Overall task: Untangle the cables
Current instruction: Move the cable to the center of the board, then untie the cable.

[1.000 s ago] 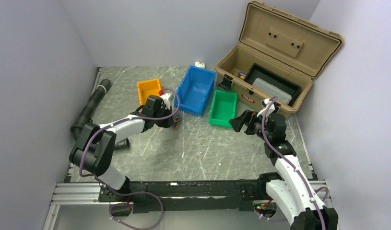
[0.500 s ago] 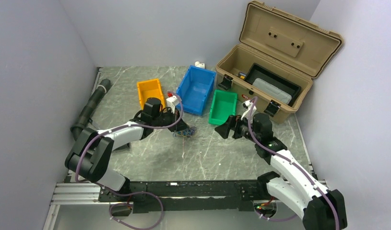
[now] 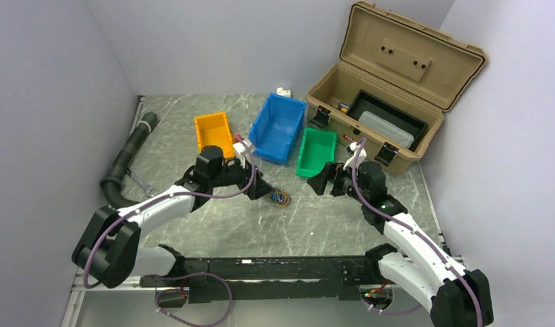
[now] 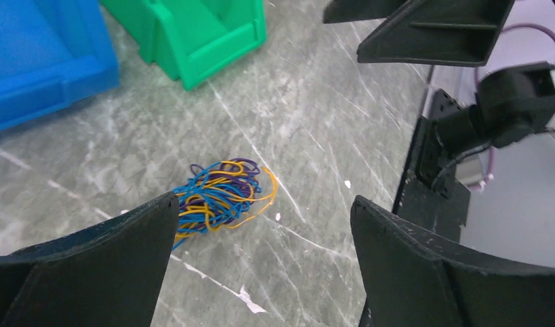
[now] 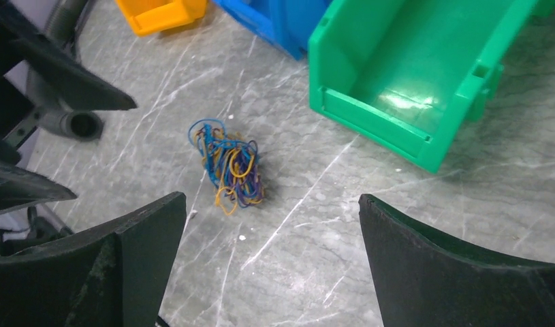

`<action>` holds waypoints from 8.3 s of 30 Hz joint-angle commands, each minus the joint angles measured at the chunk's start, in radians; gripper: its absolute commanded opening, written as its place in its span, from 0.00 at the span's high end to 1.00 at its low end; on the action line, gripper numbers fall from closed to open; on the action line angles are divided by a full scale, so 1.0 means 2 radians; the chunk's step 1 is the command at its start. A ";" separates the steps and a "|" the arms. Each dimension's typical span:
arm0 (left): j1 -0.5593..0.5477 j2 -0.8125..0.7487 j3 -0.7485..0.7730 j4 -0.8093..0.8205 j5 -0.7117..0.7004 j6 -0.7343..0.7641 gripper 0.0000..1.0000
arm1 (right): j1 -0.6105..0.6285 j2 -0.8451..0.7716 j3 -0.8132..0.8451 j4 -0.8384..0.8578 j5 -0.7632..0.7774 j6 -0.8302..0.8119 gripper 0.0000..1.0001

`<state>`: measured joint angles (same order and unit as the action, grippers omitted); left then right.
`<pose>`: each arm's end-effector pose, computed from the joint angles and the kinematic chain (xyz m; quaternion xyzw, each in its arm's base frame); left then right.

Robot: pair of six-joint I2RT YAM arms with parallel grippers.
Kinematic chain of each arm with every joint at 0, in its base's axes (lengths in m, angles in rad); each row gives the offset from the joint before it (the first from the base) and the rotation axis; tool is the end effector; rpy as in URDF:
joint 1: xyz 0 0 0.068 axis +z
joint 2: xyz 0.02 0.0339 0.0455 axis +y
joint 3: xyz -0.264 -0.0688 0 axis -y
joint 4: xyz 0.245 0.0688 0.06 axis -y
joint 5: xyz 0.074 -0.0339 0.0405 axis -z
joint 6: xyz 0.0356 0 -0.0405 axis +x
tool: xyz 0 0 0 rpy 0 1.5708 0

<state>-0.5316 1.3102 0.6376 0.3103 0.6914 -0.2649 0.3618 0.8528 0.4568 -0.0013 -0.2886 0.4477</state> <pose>0.2263 -0.1594 0.2269 0.2937 0.7418 -0.4643 0.3846 0.1790 0.0786 0.2313 -0.0442 0.8267 0.3258 0.4565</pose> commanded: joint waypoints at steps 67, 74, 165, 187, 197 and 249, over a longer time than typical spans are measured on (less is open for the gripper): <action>0.004 0.157 0.053 -0.045 -0.071 -0.040 0.25 | 0.167 0.304 0.022 0.218 0.048 0.091 0.67; 0.004 0.174 0.076 -0.066 -0.048 -0.027 0.64 | 0.171 0.301 0.034 0.207 0.045 0.092 1.00; 0.012 0.082 0.033 -0.080 -0.151 -0.001 1.00 | 0.167 0.340 0.131 0.065 0.062 -0.021 0.37; 0.013 -0.005 -0.047 0.010 -0.136 -0.048 0.17 | 0.167 0.242 0.015 0.173 0.139 0.202 1.00; 0.013 0.029 -0.064 0.138 -0.014 -0.102 0.18 | 0.167 0.160 -0.007 0.202 0.176 0.265 1.00; 0.012 0.084 0.011 -0.043 -0.091 -0.033 1.00 | 0.246 0.033 0.013 -0.196 0.489 0.308 0.52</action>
<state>-0.5362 1.4471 0.6357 0.3016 0.5827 -0.3832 0.8757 0.9340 0.5026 -0.2859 0.5659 1.2201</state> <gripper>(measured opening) 0.046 0.390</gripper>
